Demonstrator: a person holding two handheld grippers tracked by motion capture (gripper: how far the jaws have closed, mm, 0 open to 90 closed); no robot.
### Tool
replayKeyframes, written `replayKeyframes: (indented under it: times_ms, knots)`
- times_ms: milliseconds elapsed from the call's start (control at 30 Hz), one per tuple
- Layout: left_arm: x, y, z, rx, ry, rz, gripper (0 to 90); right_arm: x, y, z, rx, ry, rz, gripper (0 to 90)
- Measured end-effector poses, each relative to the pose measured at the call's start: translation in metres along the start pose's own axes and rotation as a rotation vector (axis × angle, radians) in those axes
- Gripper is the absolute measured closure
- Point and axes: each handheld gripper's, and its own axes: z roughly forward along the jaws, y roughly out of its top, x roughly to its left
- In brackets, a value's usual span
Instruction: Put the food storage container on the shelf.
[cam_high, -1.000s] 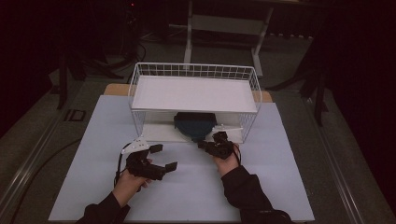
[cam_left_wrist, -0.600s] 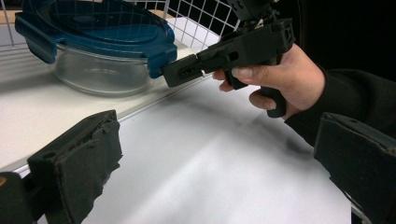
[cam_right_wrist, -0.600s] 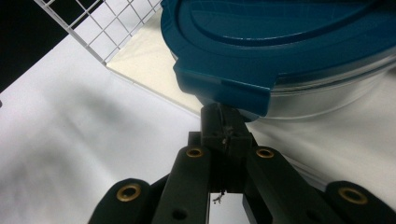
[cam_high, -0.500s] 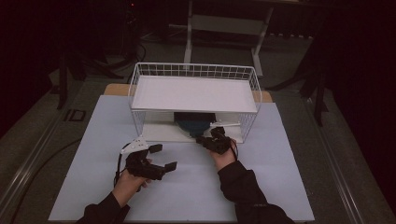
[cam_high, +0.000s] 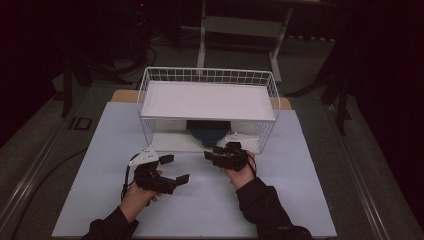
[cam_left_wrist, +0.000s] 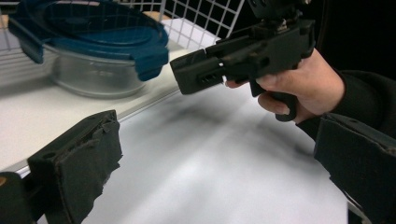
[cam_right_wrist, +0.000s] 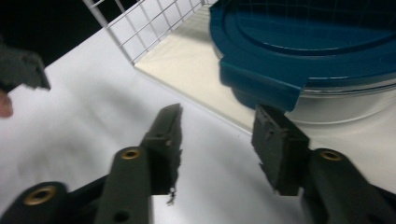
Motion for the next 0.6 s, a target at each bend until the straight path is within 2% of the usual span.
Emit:
replayKeyframes:
  times_ms: [67, 133, 167, 233, 367, 467, 600]
  knots:
    - [-0.002, 0.0, -0.002, -0.004, -0.002, 0.009, 0.9, 0.002, -0.003, -0.007, -0.03, 0.019, -0.001, 34.6]
    - [-0.004, 0.001, -0.005, -0.013, -0.007, 0.01, 0.9, 0.003, -0.007, -0.013, -0.033, 0.051, -0.011, 23.5]
    - [-0.004, 0.001, -0.006, -0.013, -0.007, 0.012, 0.9, 0.004, -0.01, -0.018, -0.045, 0.06, -0.007, 21.2]
    - [-0.005, 0.001, -0.008, -0.021, -0.01, 0.011, 0.9, 0.004, -0.013, -0.021, -0.035, 0.062, -0.016, 16.8]
    - [-0.006, 0.001, -0.013, -0.027, -0.005, 0.015, 0.9, 0.003, -0.023, -0.031, -0.045, 0.059, -0.038, 15.7]
    - [-0.007, 0.0, -0.016, -0.026, -0.003, 0.022, 0.9, -0.001, -0.029, -0.04, -0.051, 0.06, -0.016, 15.9]
    - [-0.007, -0.002, -0.019, -0.021, 0.005, 0.035, 0.9, -0.006, -0.036, -0.052, -0.055, 0.044, -0.013, 15.9]
